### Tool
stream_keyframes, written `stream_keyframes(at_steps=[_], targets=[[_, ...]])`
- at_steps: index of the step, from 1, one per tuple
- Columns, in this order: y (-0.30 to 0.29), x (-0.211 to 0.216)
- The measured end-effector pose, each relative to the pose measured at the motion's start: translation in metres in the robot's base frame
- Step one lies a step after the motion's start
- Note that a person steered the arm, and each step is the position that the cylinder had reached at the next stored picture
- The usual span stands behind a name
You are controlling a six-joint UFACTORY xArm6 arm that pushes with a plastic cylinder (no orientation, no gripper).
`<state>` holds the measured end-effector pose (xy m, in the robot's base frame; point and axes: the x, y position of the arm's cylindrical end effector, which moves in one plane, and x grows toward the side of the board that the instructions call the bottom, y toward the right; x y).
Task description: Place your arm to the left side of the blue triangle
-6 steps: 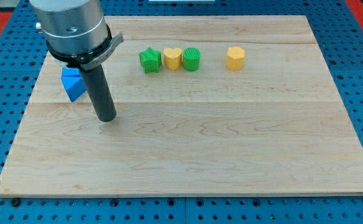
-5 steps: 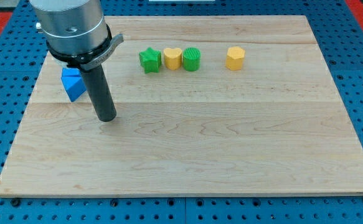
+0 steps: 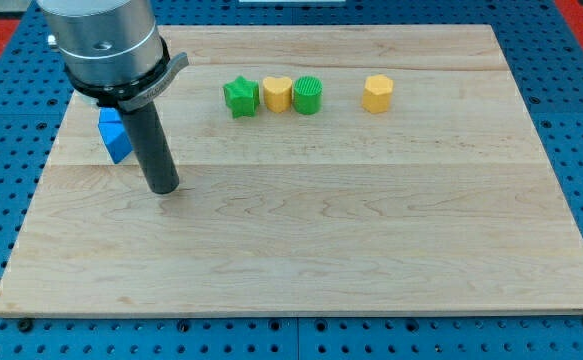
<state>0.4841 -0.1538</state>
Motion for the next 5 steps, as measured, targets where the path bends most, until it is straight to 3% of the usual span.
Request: stream_keyframes(at_steps=[2, 3, 4, 5], targets=[[-0.099, 0.002], [-0.107, -0.023], [-0.072, -0.038], [-0.095, -0.076]])
